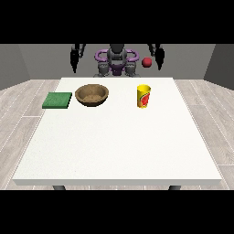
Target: Pick the cup and pour the ball into the bowl, then pick the bowl and place it on the pad
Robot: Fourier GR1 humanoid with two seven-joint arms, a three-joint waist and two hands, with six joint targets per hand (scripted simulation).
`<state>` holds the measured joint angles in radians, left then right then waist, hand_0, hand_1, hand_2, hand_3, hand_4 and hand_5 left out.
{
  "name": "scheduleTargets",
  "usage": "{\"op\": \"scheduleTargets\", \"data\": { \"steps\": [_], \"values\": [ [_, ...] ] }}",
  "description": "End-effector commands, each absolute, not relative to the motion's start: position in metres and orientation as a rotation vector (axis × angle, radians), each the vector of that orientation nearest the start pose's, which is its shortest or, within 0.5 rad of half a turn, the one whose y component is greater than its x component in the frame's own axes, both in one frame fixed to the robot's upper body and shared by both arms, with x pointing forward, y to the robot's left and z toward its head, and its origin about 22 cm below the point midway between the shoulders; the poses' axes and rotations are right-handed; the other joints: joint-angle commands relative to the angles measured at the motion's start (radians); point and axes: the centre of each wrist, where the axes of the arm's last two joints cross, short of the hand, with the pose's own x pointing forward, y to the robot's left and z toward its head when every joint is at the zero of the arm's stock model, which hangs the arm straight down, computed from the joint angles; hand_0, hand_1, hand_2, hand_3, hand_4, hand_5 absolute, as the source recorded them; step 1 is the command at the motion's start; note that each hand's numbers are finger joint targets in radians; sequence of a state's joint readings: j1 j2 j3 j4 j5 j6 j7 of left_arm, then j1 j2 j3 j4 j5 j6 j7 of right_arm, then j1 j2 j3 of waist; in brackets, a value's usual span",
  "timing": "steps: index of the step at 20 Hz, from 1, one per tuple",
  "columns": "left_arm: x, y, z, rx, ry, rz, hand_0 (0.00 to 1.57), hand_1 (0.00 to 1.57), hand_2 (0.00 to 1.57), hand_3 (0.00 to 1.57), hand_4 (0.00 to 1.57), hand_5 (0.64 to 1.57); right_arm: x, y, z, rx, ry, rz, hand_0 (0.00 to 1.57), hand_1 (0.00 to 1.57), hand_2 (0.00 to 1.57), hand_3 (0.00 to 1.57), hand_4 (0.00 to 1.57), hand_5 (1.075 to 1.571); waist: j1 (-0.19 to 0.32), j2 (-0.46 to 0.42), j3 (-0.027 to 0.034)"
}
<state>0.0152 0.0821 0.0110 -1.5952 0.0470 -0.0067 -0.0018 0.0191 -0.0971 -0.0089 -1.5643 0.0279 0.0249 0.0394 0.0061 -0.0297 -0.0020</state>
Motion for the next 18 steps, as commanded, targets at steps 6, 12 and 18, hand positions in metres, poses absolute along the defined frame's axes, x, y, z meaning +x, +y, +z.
{"op": "scheduleTargets", "data": {
  "steps": [6,12,18],
  "values": [
    [0.243,0.259,0.043,0.06,-1.612,-0.088,0.0,0.0,0.0,0.0,0.0,1.535,0.242,-0.267,0.037,-0.138,-1.536,0.145,0.0,0.0,0.0,0.31,1.06,1.571,-0.015,-0.277,0.0016],
    [0.246,0.231,0.079,-0.277,-1.517,0.126,0.0,0.0,0.0,0.0,0.0,1.541,0.25,-0.157,0.084,0.117,-1.491,0.017,0.0,0.0,0.0,0.0,0.78,1.571,0.076,-0.485,-0.0005],
    [0.229,0.242,0.079,-0.288,-1.499,0.106,0.0,0.0,0.0,0.0,0.0,1.535,0.227,-0.095,0.108,0.142,-1.475,0.008,0.0,0.0,0.0,0.0,0.51,1.571,0.029,-0.399,0.001]
  ]
}}
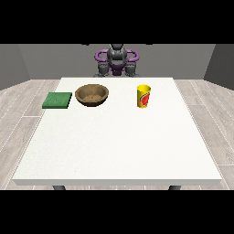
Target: Pick the cup and pour the ball into the bowl, then pick the bowl and place it on the pad
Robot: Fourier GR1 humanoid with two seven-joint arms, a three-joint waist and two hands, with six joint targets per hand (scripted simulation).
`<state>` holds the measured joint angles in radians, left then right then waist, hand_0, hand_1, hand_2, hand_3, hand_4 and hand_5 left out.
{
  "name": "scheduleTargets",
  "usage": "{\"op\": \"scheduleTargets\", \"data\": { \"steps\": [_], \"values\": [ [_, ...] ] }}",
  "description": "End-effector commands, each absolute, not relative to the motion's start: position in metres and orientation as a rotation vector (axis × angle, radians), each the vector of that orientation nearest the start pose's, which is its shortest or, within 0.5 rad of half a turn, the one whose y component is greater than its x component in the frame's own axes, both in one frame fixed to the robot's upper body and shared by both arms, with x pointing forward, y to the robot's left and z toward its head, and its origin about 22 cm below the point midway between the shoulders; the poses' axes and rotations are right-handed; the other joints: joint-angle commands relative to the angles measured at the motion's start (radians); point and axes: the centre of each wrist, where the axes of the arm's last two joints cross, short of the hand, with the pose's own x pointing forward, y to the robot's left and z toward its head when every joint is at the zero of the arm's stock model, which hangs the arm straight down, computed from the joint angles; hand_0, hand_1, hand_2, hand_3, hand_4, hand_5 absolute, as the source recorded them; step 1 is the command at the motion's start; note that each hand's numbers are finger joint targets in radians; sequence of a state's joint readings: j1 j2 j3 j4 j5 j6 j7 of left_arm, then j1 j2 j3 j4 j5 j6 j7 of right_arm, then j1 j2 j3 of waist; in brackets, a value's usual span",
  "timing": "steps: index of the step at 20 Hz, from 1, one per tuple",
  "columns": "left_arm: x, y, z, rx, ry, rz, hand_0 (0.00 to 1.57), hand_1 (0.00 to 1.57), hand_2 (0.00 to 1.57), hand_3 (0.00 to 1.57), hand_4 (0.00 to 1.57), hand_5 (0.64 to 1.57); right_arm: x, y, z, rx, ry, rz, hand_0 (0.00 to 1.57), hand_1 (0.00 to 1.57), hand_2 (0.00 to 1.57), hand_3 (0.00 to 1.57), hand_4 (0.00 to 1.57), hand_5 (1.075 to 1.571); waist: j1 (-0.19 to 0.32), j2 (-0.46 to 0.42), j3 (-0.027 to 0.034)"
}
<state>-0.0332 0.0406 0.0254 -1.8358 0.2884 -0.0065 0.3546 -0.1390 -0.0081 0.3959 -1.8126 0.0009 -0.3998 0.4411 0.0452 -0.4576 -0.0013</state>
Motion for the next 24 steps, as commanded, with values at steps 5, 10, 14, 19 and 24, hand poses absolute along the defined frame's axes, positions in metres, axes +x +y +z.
{"op": "scheduleTargets", "data": {
  "steps": [5,10,14,19,24],
  "values": [
    [0.273,0.237,0.118,-0.244,-1.788,0.029,0.0,0.0,0.0,0.0,0.0,1.507,0.264,-0.099,0.147,0.084,-1.743,0.137,0.0,0.0,0.0,0.0,0.13,1.57,-0.075,0.332,0.0006],
    [0.303,0.262,0.152,-0.155,-1.982,0.035,0.0,0.0,0.0,0.0,0.0,1.509,0.272,-0.119,0.16,0.131,-1.895,0.131,0.0,0.0,0.0,0.0,0.0,1.57,-0.131,0.554,0.0014],
    [0.32,0.267,0.156,-0.012,-2.077,-0.041,0.0,0.0,0.0,0.0,0.0,1.459,0.273,-0.12,0.167,0.166,-1.991,0.176,0.0,0.0,0.0,0.0,0.0,1.568,-0.185,0.654,0.0015],
    [0.325,0.272,0.09,0.025,-2.027,-0.023,0.0,0.0,0.0,0.0,0.0,1.434,0.272,-0.128,0.188,0.183,-1.984,0.18,0.0,0.0,0.0,0.0,0.0,1.568,-0.187,0.66,0.0007],
    [0.315,0.298,0.035,0.064,-1.999,0.046,0.0,0.0,0.0,0.0,0.0,1.405,0.263,-0.166,0.192,0.177,-2.003,0.201,0.0,0.0,0.0,0.0,0.0,1.568,-0.213,0.663,0.0009]
  ]
}}
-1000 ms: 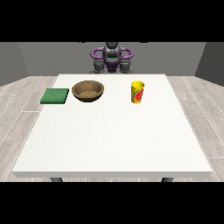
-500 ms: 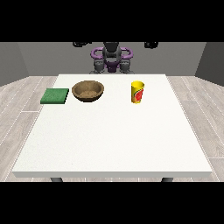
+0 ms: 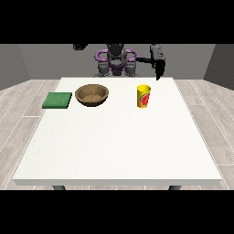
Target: Pick the cup and pour the ball into the bowl, then pick the bowl and place it on the pad
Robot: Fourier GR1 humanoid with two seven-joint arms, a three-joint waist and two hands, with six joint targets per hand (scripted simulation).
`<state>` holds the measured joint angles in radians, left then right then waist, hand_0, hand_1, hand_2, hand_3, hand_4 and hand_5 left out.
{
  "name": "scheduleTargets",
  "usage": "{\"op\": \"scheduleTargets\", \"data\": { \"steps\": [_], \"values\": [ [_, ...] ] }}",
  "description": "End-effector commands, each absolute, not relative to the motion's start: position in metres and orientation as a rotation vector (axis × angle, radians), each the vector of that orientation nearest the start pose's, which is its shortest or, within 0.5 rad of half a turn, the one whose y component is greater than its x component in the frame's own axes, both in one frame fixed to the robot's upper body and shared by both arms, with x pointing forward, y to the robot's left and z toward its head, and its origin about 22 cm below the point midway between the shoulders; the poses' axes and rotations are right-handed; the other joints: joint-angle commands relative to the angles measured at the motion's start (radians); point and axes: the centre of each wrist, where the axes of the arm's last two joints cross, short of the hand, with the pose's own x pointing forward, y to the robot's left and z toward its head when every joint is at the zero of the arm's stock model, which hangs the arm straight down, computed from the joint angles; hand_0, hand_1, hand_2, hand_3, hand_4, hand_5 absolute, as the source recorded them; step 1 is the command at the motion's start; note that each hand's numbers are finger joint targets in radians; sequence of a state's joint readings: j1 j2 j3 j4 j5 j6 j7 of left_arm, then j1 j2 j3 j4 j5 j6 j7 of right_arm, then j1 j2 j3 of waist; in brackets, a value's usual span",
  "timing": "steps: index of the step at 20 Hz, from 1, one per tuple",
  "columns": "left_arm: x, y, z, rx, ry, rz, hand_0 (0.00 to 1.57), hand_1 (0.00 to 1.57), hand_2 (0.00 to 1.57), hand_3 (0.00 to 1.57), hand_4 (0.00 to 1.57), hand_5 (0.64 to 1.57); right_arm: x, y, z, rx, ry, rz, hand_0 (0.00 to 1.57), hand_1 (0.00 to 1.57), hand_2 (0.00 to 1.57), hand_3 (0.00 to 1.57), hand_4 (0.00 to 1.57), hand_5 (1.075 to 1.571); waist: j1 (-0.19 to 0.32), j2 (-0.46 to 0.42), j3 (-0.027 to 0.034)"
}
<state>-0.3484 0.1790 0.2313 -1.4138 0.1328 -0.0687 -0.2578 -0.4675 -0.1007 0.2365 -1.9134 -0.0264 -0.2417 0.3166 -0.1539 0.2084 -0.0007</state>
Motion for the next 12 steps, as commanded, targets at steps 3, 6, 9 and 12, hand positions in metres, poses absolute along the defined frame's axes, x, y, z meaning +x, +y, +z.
{"op": "scheduleTargets", "data": {
  "steps": [3,6,9,12],
  "values": [
    [0.339,0.304,0.038,0.031,-2.017,0.02,0.0,0.0,0.0,0.0,0.0,1.403,0.273,-0.158,0.197,0.145,-2.025,0.145,0.0,0.0,0.0,0.0,0.0,1.567,0.016,0.035,0.0001],
    [0.323,0.321,-0.001,0.036,-1.959,0.007,0.0,0.0,0.0,0.0,0.0,1.409,0.256,-0.156,0.181,0.136,-1.997,0.136,0.0,0.0,0.0,0.0,0.0,1.569,0.016,-0.023,0.0001],
    [0.338,0.306,-0.003,0.072,-1.982,0.033,0.0,0.0,0.0,0.0,0.0,1.437,0.263,-0.184,0.196,0.152,-2.016,0.182,0.0,0.0,0.0,0.0,0.0,1.568,-0.02,0.013,0.0003],
    [0.332,0.313,-0.027,0.082,-1.96,0.072,0.0,0.0,0.0,0.0,0.0,1.443,0.25,-0.188,0.19,0.174,-2.009,0.173,0.0,0.0,0.0,0.0,0.0,1.567,-0.045,0.007,0.0001]
  ]
}}
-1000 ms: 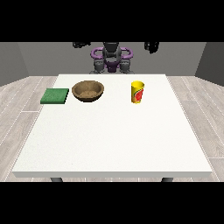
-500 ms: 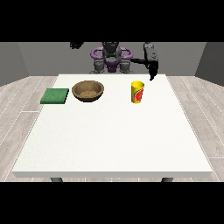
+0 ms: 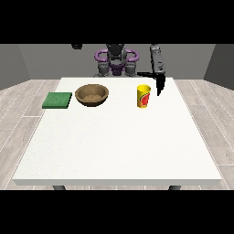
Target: Pick the cup and pour the ball into the bowl, then pick the bowl and place it on the pad
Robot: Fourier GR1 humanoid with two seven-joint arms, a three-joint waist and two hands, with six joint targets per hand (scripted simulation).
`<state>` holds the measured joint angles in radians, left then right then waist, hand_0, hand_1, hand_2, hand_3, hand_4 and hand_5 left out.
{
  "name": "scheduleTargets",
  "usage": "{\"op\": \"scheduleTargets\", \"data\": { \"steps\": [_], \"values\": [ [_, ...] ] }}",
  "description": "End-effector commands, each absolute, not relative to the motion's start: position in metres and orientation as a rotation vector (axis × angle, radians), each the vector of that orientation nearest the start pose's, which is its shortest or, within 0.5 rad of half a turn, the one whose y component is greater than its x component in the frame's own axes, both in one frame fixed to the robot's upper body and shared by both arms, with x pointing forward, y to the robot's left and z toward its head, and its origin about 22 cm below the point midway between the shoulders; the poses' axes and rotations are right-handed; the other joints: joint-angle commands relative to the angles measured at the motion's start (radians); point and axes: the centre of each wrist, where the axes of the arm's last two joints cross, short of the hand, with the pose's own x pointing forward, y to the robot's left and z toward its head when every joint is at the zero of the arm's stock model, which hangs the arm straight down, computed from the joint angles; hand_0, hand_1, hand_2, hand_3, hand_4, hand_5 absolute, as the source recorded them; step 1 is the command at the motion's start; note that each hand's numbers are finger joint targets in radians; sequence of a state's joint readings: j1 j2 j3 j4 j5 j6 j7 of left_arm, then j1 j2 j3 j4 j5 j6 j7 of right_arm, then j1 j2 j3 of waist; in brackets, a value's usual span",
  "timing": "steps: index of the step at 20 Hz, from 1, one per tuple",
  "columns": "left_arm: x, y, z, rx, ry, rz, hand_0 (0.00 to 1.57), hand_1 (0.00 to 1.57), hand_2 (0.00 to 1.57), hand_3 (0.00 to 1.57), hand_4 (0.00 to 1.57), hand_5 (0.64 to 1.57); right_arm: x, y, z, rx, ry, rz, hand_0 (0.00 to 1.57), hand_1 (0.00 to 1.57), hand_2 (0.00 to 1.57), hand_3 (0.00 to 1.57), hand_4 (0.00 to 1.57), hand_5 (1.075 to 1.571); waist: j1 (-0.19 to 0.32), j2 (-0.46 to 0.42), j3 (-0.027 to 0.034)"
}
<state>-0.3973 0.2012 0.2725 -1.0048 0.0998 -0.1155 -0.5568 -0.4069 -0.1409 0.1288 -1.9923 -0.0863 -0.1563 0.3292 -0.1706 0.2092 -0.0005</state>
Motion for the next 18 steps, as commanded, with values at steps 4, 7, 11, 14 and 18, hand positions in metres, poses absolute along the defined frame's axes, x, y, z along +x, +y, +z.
{"op": "scheduleTargets", "data": {
  "steps": [4,7,11,14,18],
  "values": [
    [0.337,0.316,-0.034,0.085,-1.994,0.117,0.0,0.0,0.0,0.0,0.0,1.427,0.25,-0.207,0.2,0.183,-2.047,0.169,0.0,0.0,0.0,0.0,0.0,1.565,-0.042,0.043,-0.0003],
    [0.346,0.332,-0.026,0.083,-1.987,0.111,0.0,0.0,0.0,0.0,0.0,1.414,0.243,-0.215,0.201,0.172,-2.057,0.167,0.0,0.0,0.0,0.0,0.0,1.567,-0.056,0.047,-0.0003],
    [0.335,0.318,-0.054,0.135,-1.945,0.128,0.0,0.0,0.0,0.0,0.0,1.435,0.227,-0.225,0.191,0.214,-2.024,0.212,0.0,0.0,0.0,0.0,0.0,1.567,-0.101,0.015,-0.0001],
    [0.346,0.322,-0.045,0.166,-2.008,0.131,0.0,0.0,0.0,0.0,0.0,1.426,0.227,-0.238,0.226,0.193,-2.143,0.228,0.0,0.0,0.0,0.0,0.0,1.566,-0.113,0.104,-0.0007],
    [0.341,0.338,-0.048,0.173,-1.981,0.041,1.12,1.12,1.57,1.5,0.48,1.536,0.225,-0.255,0.223,0.174,-2.128,0.18,0.0,0.0,0.0,0.0,0.0,1.564,-0.097,0.083,-0.0001]
  ]
}}
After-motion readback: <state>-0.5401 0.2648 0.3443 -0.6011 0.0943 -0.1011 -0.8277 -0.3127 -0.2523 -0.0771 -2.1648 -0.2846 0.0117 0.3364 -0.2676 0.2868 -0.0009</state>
